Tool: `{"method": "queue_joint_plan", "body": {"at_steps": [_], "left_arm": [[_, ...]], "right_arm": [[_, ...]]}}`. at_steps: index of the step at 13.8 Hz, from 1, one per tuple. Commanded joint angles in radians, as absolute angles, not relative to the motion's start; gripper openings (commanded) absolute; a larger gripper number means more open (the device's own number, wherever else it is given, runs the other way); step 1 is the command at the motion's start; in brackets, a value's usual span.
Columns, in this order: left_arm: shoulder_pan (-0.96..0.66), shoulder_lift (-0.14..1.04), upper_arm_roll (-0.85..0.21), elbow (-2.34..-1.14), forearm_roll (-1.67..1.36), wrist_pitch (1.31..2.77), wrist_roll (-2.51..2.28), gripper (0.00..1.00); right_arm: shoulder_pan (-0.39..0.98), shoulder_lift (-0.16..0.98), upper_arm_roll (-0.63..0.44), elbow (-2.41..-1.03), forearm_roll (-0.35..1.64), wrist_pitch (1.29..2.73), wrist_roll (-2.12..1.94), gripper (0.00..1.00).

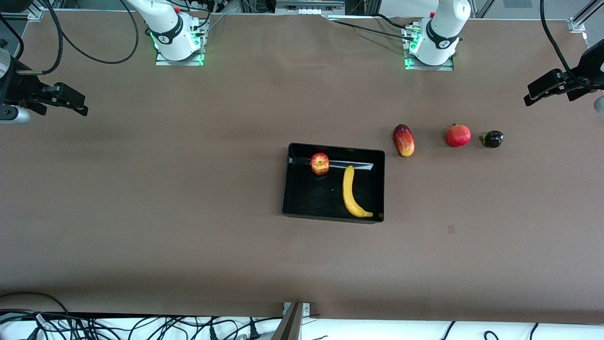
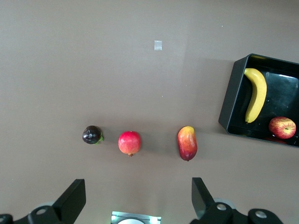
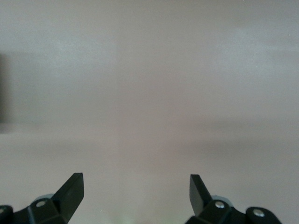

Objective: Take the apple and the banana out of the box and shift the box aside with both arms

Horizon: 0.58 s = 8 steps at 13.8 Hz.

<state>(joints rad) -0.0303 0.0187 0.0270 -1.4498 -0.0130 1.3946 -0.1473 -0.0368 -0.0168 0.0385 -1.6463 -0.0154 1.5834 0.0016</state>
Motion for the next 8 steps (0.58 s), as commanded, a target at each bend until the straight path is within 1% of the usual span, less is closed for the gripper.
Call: {"method": "queue_joint_plan", "body": {"at_steps": [1,4,8], "left_arm": [[-0.041,-0.008,0.031,-1.483,0.008,1.411,-0.14,1.0],[-0.061,0.015,0.02,-1.491,0.002,1.451,-0.231,1.0],[-0.198,0.158,0.017,-1.482,0.008,1.554,-0.544,1.0]], "right_arm": [[-0.038,-0.011,0.044,-1.626,-0.015,1.565,0.011,1.0],[-0.038,-0.011,0.044,-1.626,-0.015,1.565,0.011,1.0],[-0.035,-0.011,0.046,-1.626,-0.015,1.566,0.011,1.0]]}}
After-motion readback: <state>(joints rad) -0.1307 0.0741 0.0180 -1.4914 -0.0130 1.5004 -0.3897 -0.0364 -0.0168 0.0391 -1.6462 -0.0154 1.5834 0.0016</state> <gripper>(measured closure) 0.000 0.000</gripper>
